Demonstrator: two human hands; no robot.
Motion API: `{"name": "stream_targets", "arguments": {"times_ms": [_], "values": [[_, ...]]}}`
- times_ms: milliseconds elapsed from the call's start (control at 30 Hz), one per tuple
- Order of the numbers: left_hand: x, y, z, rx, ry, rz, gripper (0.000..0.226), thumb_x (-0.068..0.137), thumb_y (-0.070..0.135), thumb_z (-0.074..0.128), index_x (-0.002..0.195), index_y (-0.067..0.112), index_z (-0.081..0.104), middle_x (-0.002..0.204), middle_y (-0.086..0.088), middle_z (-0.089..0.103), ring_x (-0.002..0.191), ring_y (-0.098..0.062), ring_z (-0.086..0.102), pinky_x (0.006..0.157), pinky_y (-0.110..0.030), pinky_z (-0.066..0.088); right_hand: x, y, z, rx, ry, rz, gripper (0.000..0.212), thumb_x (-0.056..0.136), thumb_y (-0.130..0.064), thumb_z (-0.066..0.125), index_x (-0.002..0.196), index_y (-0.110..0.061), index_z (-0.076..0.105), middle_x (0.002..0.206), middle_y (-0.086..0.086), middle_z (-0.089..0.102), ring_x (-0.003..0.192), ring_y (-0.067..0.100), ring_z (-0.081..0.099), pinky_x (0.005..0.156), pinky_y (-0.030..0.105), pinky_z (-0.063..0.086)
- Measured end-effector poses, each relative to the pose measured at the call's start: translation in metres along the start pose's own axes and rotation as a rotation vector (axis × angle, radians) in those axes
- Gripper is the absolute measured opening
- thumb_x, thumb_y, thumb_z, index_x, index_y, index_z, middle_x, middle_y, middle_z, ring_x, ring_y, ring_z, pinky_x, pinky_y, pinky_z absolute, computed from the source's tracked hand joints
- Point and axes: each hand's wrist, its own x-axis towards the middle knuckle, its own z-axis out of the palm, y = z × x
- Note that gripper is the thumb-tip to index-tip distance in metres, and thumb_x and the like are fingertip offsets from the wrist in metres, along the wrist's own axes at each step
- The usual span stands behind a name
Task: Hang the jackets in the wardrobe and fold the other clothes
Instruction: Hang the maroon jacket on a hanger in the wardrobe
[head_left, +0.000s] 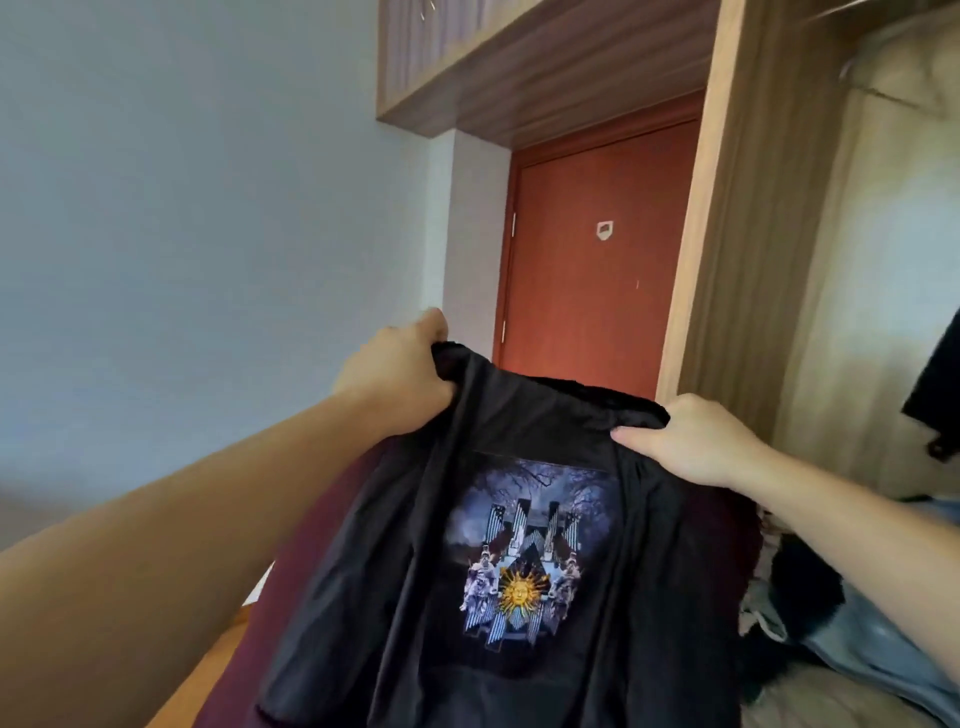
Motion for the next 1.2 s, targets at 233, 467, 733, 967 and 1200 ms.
{"name": "stream_targets", "arguments": {"times_ms": [233, 467, 733, 967, 1200], "values": [[0.042, 0.063, 0.066, -0.297, -0.228, 0.256, 0.013, 0.079, 0.027, 0.068, 0.090, 0.028, 0.061, 0.081, 0.011, 0.064, 0.077, -0.012, 0.059, 0.066, -0.016, 0.044, 0.028, 0.046, -0.028, 0.298, 0.263, 0.125, 0.042, 0.086, -0.045, 0.065, 0.075, -0.005, 0.069, 0.078, 0.009, 0.072, 0.075, 0.027, 0.068, 0.071, 0.037, 0.053], [0.090, 0.114, 0.148, -0.603, -0.476, 0.453, 0.090, 0.065, 0.051, 0.082, 0.143, 0.042, 0.038, 0.131, 0.019, 0.054, 0.122, 0.004, 0.050, 0.106, -0.021, 0.038, 0.043, 0.053, -0.049, 0.225, 0.379, -0.010, 0.048, 0.090, -0.046, 0.058, 0.066, -0.005, 0.058, 0.059, 0.001, 0.057, 0.060, 0.012, 0.055, 0.059, 0.030, 0.041], [0.158, 0.156, 0.185, -1.138, -0.678, 0.662, 0.077, 0.061, 0.021, 0.081, 0.131, 0.036, 0.051, 0.110, 0.011, 0.071, 0.104, -0.006, 0.066, 0.096, -0.031, 0.051, 0.072, 0.036, -0.085, 0.048, 0.404, -0.095, 0.046, 0.093, -0.039, 0.057, 0.052, -0.021, 0.045, 0.051, -0.012, 0.045, 0.052, 0.003, 0.044, 0.055, 0.023, 0.035], [0.207, 0.191, 0.199, -1.231, -0.366, 0.635, 0.022, 0.073, 0.014, 0.078, 0.089, 0.027, 0.070, 0.085, 0.016, 0.073, 0.084, -0.001, 0.067, 0.076, -0.021, 0.053, 0.108, 0.056, -0.124, -0.119, 0.626, -0.034, 0.052, 0.085, -0.050, 0.065, 0.059, -0.008, 0.051, 0.052, -0.008, 0.046, 0.051, 0.005, 0.042, 0.053, 0.024, 0.035], [0.255, 0.249, 0.214, -1.166, -0.265, 0.585, 0.049, 0.051, 0.053, 0.057, 0.096, 0.038, 0.068, 0.091, 0.020, 0.071, 0.088, 0.000, 0.066, 0.083, -0.034, 0.056, 0.142, 0.100, -0.162, -0.217, 0.749, -0.063, 0.056, 0.087, -0.051, 0.062, 0.056, -0.017, 0.030, 0.052, -0.007, 0.028, 0.050, 0.006, 0.028, 0.049, 0.020, 0.026]]}}
